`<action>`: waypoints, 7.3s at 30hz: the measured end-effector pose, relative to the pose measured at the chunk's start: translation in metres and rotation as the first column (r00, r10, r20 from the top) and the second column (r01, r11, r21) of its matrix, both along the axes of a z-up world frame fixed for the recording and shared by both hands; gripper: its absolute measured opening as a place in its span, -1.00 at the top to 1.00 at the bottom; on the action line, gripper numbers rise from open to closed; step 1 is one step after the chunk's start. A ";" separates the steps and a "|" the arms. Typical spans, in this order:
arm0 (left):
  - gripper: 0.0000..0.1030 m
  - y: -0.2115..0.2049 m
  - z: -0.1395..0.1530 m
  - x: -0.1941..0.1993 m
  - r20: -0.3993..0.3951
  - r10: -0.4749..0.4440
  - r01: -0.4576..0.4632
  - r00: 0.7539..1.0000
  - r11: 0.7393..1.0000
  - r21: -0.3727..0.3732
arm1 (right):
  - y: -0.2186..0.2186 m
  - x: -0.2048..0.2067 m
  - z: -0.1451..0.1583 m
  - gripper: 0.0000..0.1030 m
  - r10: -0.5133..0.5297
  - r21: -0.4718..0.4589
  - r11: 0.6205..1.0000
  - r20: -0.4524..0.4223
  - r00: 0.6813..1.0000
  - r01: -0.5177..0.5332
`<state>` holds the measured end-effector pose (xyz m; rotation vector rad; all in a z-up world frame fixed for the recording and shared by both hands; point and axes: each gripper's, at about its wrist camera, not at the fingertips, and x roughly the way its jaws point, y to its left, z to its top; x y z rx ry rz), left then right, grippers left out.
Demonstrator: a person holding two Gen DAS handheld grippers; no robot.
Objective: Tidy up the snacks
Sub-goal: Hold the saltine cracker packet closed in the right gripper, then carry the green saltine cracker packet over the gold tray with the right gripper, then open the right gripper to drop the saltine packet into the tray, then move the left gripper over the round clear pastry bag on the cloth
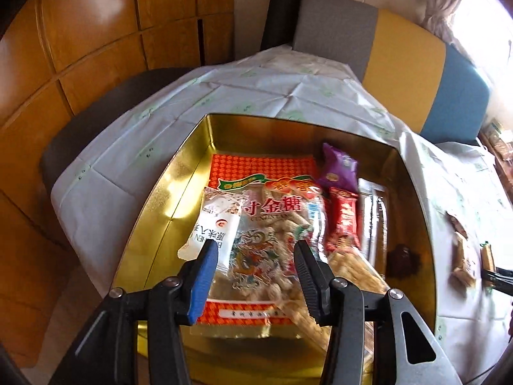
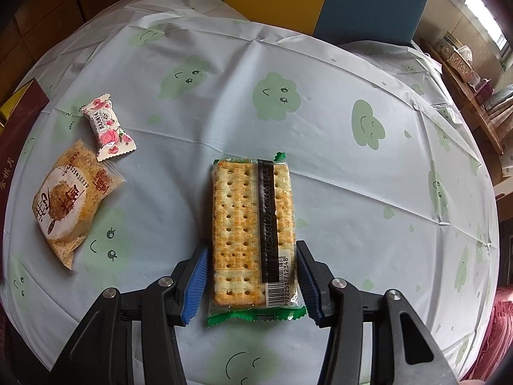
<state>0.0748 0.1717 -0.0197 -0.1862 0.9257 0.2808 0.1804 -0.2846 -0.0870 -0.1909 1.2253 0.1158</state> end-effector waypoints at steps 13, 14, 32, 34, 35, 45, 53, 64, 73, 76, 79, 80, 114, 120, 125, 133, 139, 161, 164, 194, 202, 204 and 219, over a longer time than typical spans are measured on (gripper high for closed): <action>0.02 -0.011 0.011 -0.023 0.023 0.051 -0.052 0.998 0.998 0.034 | 0.015 -0.007 0.000 -0.01 0.024 -0.046 0.999 0.019 1.000 -0.023; 0.02 -0.011 0.010 -0.024 0.020 0.050 -0.051 0.999 0.998 0.034 | 0.016 -0.008 0.000 -0.01 0.024 -0.048 0.999 0.020 1.000 -0.023; 0.02 -0.032 -0.004 -0.030 -0.005 -0.016 0.016 1.000 1.000 0.010 | 0.026 -0.016 0.001 0.05 0.058 -0.090 0.994 0.044 0.997 -0.053; 0.02 -0.036 -0.004 -0.030 -0.002 -0.031 0.031 1.000 0.999 0.005 | 0.028 -0.018 0.000 0.05 0.066 -0.102 0.993 0.050 0.997 -0.061; 0.02 -0.037 -0.004 -0.030 0.001 -0.040 0.040 0.999 0.999 0.005 | 0.027 -0.019 0.000 0.05 0.065 -0.099 0.993 0.050 0.997 -0.060; 0.02 -0.058 0.000 -0.032 0.032 -0.113 0.113 0.993 0.993 0.019 | 0.016 -0.009 0.004 0.04 0.029 -0.052 0.998 0.017 0.999 -0.028; 0.02 -0.065 -0.003 -0.032 0.008 -0.132 0.132 0.991 0.991 0.016 | 0.009 -0.002 0.010 0.08 -0.015 0.030 0.999 0.017 1.000 0.014; -0.15 -0.047 -0.001 -0.039 0.020 -0.090 0.089 0.996 0.996 0.013 | 0.019 -0.006 0.008 0.07 0.000 0.018 1.000 0.021 1.000 0.000; -0.15 -0.031 -0.001 -0.044 0.037 -0.063 0.063 0.997 0.998 -0.008 | 0.026 -0.017 0.007 0.08 -0.021 0.012 1.000 0.017 1.000 0.021; -0.15 -0.026 -0.002 -0.045 0.043 -0.054 0.054 0.998 0.998 -0.016 | 0.025 -0.014 0.009 0.08 -0.038 0.008 0.999 -0.005 0.999 0.038; -0.15 -0.023 -0.004 -0.046 0.040 -0.044 0.045 0.998 0.999 -0.027 | 0.021 -0.014 0.008 0.08 -0.075 0.018 0.997 -0.020 0.997 0.075; -0.15 -0.022 -0.004 -0.046 0.040 -0.042 0.043 0.998 0.999 -0.028 | 0.022 -0.015 0.008 0.08 -0.081 0.015 0.997 -0.024 0.996 0.082; -0.18 0.002 -0.006 -0.050 0.056 0.020 -0.019 0.998 1.000 -0.017 | 0.269 -0.045 0.099 0.07 0.232 0.413 0.875 0.099 0.968 -0.252; -0.18 0.003 -0.007 -0.049 0.055 0.017 -0.016 0.998 1.000 -0.023 | 0.298 -0.034 0.083 0.07 0.237 0.369 0.894 0.087 0.968 -0.252; -0.17 0.002 -0.009 -0.048 0.051 0.011 -0.010 0.999 1.000 -0.016 | 0.309 -0.029 0.068 0.05 0.245 0.338 0.906 0.076 0.967 -0.256; -0.13 0.002 -0.012 -0.047 0.036 0.017 -0.016 0.999 1.000 -0.014 | 0.304 -0.038 0.064 0.05 0.269 0.332 0.899 0.096 0.958 -0.285; -0.12 -0.003 -0.011 -0.048 0.039 0.005 -0.005 0.999 1.000 -0.005 | 0.301 -0.051 0.067 0.07 0.289 0.315 0.895 0.133 0.948 -0.317; -0.12 -0.011 -0.005 -0.050 0.043 -0.012 0.012 0.999 1.000 0.004 | 0.231 -0.072 0.092 0.07 0.210 0.334 0.899 0.234 0.949 -0.282; -0.12 -0.013 -0.005 -0.049 0.039 -0.016 0.016 0.999 1.000 0.005 | 0.210 -0.070 0.092 0.07 0.191 0.311 0.914 0.232 0.954 -0.259; -0.07 -0.111 0.023 -0.036 0.051 -0.309 0.306 0.950 0.950 0.069 | -0.011 -0.018 0.039 0.07 -0.262 0.164 0.955 0.068 0.963 0.248; -0.07 -0.165 0.023 -0.022 0.010 -0.442 0.441 0.897 0.895 0.064 | -0.005 -0.020 0.045 0.07 -0.256 0.152 0.958 0.083 0.963 0.241; -0.07 -0.178 0.021 -0.015 -0.001 -0.464 0.463 0.886 0.884 0.056 | -0.006 -0.019 0.046 0.07 -0.257 0.154 0.958 0.086 0.962 0.242; -0.60 -0.270 -0.012 0.056 -0.090 -0.650 0.653 0.754 0.758 -0.004 | -0.006 -0.020 0.053 0.06 -0.256 0.180 0.955 0.096 0.962 0.236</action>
